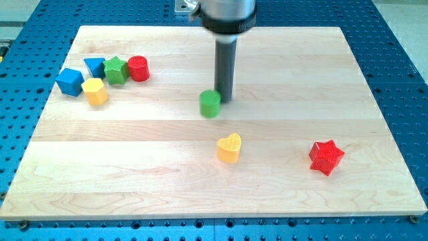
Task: Push the green circle into the heart
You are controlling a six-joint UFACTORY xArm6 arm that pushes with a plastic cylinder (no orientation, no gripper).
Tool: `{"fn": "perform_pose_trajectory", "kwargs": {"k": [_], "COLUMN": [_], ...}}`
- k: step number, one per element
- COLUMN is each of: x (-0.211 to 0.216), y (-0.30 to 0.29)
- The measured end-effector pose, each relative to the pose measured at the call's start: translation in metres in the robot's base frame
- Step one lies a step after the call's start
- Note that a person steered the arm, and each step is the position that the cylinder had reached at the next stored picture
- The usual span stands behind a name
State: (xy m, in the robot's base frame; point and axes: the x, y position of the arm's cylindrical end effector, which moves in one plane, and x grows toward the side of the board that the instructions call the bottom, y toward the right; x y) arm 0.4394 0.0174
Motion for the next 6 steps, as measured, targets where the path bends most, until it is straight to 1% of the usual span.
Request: {"fn": "perform_pose_trajectory", "kwargs": {"k": [1,2,3,4,5,6], "x": [0.039,-0.025,-0.053,0.013,0.068,0.083], "y": [-0.002,-0.01,-0.038,-0.062,-0.044,-0.072]}}
